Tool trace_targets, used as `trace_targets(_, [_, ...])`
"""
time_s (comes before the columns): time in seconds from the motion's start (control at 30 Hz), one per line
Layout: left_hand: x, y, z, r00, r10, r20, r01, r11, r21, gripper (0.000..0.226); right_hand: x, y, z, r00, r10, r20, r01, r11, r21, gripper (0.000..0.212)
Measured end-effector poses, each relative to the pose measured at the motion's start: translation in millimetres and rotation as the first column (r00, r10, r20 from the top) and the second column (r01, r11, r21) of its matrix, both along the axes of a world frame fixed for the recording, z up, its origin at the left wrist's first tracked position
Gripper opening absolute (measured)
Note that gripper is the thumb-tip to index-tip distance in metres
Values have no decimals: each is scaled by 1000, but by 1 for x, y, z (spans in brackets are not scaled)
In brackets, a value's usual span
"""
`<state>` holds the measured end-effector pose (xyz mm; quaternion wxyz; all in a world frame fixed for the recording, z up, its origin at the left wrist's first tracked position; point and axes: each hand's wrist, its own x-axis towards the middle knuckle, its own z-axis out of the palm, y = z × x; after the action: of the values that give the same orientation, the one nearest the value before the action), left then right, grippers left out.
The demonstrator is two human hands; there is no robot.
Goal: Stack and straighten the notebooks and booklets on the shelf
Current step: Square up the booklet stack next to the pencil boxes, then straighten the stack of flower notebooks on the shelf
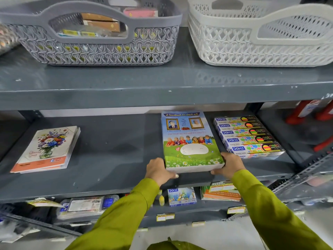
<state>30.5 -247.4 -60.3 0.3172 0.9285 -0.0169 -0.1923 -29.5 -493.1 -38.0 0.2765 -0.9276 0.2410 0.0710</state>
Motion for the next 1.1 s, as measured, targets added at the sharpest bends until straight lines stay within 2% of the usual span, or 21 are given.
trace_targets(0.13, [5,-2,7,1000,-8,-5,8,1000,28,47,3,2,6,999,24,-32,-25,999,-44,58])
trace_targets(0.4, [12,1,8,999,-32,-19,33,998,51,55,3,3,10,998,24,-59,-27,998,-48,59])
trace_targets(0.5, [11,10,8,992,-86,-87,88,996,18,55,1,-3,8,995,38,-96,-36,999,25,62])
trace_targets(0.6, [11,39,13,970,-142,-198,140,990,-25,50,0,-2,13,995,0,-102,9,996,91,76])
trace_targets(0.67, [13,74,18,956,-127,-263,107,990,-90,63,2,14,26,997,-74,-27,76,994,83,74])
trace_targets(0.73, [16,114,23,959,-34,-280,-13,986,-166,69,9,33,33,989,-76,129,76,997,4,57])
trace_targets(0.8, [17,167,33,970,119,-212,-171,955,-242,54,22,61,36,977,-43,209,65,993,-98,45])
trace_targets(0.87, [20,217,41,949,292,-121,-316,900,-301,32,34,80,34,984,-57,167,83,984,-156,35])
trace_targets(0.93, [23,280,44,891,454,-21,-435,839,-328,15,45,105,34,991,-56,118,82,969,-231,32])
trace_targets(1.0, [29,335,42,812,572,118,-524,803,-285,19,54,131,36,963,-39,265,118,950,-289,33])
trace_targets(1.07, [36,386,44,705,669,234,-627,743,-235,23,66,176,36,908,0,419,99,971,-216,41])
trace_targets(1.1, [42,404,45,668,694,267,-652,719,-239,25,75,200,36,889,14,458,47,991,-122,43])
